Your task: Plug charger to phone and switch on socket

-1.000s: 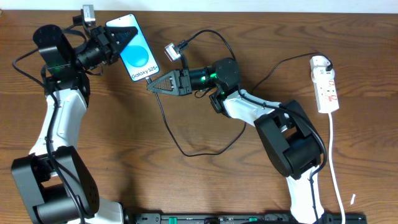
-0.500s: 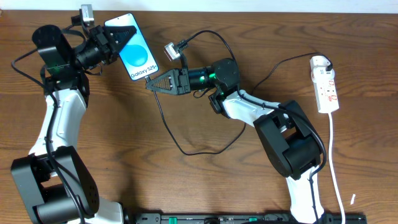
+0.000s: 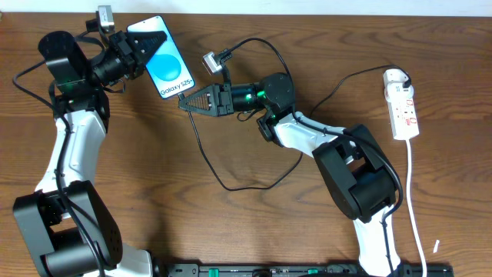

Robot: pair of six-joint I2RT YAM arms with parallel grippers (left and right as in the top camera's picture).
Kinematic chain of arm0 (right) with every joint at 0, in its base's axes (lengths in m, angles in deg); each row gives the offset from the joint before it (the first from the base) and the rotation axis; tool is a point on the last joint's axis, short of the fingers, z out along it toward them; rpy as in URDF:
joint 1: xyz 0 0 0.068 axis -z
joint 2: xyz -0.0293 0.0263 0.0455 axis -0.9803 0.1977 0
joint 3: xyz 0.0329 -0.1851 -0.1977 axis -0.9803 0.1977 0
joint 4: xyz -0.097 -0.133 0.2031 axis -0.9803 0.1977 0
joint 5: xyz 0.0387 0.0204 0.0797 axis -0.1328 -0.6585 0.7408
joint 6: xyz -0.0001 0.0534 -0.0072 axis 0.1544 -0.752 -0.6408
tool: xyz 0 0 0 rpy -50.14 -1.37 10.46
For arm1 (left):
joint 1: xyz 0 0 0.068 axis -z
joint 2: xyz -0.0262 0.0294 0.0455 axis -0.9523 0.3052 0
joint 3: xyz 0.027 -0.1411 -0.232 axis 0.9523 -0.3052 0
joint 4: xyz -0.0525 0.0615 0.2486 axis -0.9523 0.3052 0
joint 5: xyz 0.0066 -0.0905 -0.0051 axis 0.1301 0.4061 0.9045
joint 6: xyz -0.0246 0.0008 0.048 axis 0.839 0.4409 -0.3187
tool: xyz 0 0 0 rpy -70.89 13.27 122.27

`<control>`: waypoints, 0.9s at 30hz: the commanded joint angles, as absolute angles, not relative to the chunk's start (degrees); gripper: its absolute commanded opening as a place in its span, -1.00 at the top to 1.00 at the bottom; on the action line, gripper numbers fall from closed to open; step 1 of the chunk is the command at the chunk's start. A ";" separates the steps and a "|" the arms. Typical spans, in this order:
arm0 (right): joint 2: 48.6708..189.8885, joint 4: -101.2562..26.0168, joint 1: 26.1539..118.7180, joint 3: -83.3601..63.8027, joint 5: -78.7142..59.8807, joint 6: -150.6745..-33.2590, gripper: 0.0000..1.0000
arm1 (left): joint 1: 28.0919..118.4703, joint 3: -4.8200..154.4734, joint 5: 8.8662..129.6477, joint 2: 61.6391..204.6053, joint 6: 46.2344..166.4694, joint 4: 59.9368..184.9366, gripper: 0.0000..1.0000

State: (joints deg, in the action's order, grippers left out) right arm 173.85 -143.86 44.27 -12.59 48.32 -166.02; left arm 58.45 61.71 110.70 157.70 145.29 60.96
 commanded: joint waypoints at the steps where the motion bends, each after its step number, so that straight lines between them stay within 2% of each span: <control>1: 173.89 -144.12 44.40 -12.94 43.82 -165.19 0.71 | 58.80 62.54 113.65 156.74 145.09 60.68 0.85; 2: 173.87 -144.12 44.43 -12.94 44.47 -164.49 0.28 | 58.80 62.54 113.17 156.74 145.05 60.68 0.85; 3: 173.87 -144.12 44.43 -12.94 44.89 -163.94 0.12 | 58.80 62.54 112.75 156.74 144.90 60.68 0.85; 4: 173.87 -144.12 44.43 -12.94 45.48 -163.72 -0.21 | 58.80 62.54 112.34 156.74 144.81 60.68 0.85; 7: 173.87 -144.14 44.43 -12.94 47.64 -162.63 -0.70 | 58.47 62.54 111.46 156.74 144.66 60.70 0.85; 10: 173.87 -144.12 44.67 -12.94 48.69 -161.60 -0.96 | 57.07 62.54 111.59 156.74 144.68 60.72 0.85; 13: 173.89 -143.37 46.17 -12.94 48.69 -160.79 -0.99 | 54.60 62.54 113.08 156.74 144.98 60.72 0.85; 15: 173.89 -138.19 48.05 -12.94 48.19 -158.04 -0.99 | 52.40 62.54 114.83 156.74 146.60 60.72 0.85; 18: 173.87 -124.40 50.33 -12.94 46.74 -149.28 -0.99 | 50.87 62.54 116.25 156.74 148.02 60.72 0.85; 27: 173.87 -96.62 51.29 -12.94 38.88 -126.76 -0.99 | 50.78 62.54 116.97 156.74 148.20 60.75 0.85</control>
State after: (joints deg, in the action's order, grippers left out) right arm 173.89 -100.84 51.46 -12.78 43.62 -137.78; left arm 50.74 61.71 115.05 157.70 147.28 61.16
